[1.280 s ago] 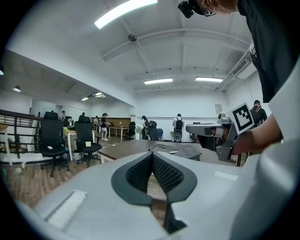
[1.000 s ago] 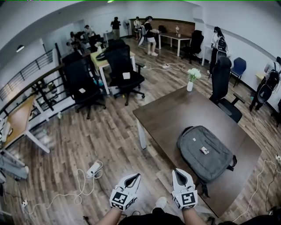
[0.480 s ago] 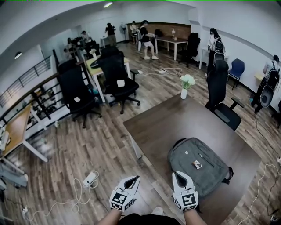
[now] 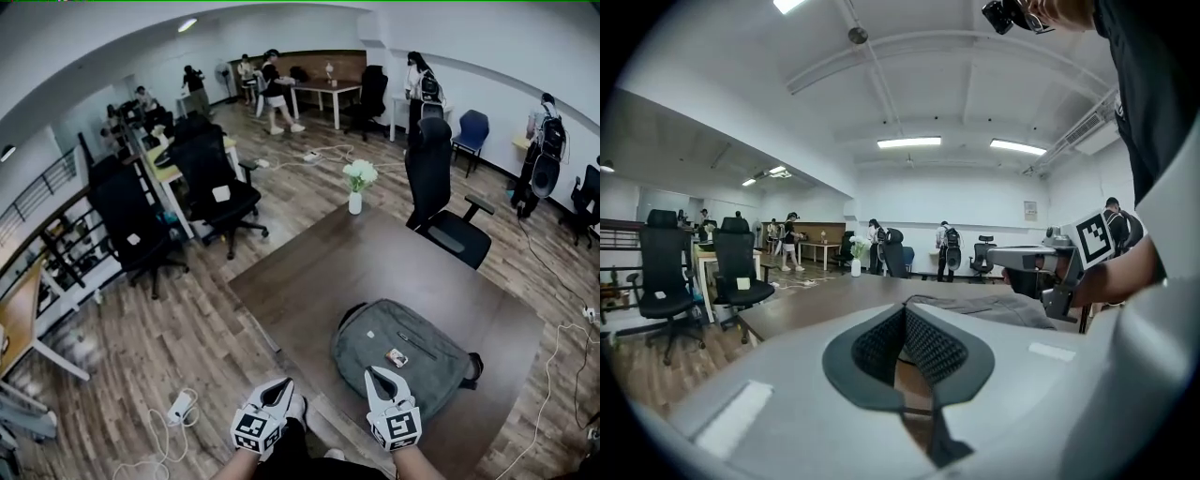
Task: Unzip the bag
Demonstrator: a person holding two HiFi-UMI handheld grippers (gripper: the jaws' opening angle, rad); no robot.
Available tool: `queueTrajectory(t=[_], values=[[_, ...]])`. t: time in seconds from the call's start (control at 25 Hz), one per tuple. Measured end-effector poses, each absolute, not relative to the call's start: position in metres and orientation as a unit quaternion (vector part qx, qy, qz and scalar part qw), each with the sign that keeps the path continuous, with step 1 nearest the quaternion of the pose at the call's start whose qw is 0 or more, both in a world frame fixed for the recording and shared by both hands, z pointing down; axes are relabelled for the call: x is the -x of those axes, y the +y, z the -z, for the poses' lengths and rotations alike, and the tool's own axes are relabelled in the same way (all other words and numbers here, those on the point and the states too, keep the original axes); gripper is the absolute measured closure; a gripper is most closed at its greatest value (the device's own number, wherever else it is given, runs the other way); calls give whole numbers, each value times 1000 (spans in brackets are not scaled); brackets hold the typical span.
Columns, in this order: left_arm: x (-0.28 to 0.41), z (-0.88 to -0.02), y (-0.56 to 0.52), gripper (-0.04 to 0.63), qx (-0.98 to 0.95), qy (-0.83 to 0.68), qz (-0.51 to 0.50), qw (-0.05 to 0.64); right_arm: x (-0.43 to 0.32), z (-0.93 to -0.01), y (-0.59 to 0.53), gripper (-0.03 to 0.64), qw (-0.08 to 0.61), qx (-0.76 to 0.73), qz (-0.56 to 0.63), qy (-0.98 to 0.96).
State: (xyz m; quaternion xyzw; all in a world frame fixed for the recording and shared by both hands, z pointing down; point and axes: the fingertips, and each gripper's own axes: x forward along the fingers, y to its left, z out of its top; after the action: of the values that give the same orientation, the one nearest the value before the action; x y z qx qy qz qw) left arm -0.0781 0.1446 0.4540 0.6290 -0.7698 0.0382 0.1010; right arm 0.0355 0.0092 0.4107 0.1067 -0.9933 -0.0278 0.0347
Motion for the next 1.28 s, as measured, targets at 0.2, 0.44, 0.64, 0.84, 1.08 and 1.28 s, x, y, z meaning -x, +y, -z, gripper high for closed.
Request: queueTrajectory(t=[0.2, 0.44, 0.64, 0.84, 1.08, 1.28], values=[[82, -453, 93, 577, -666, -739, -41, 91, -55, -421, -27, 614, 48, -158, 21, -986], [101, -460, 38, 577, -704, -703, -46, 93, -55, -429, -63, 614, 57, -211, 10, -976], [116, -468, 3, 577, -738, -665, -59, 101, -40, -433, -81, 614, 67, -249, 4, -966], [138, -471, -28, 577, -763, -634, -63, 107, -19, -434, -95, 614, 80, -280, 3, -957], [160, -484, -58, 577, -791, -595, -74, 118, -1, -441, -106, 614, 98, -316, -7, -944], [176, -499, -81, 577, -813, -560, -88, 131, 16, -454, -111, 614, 117, -343, -19, -932]])
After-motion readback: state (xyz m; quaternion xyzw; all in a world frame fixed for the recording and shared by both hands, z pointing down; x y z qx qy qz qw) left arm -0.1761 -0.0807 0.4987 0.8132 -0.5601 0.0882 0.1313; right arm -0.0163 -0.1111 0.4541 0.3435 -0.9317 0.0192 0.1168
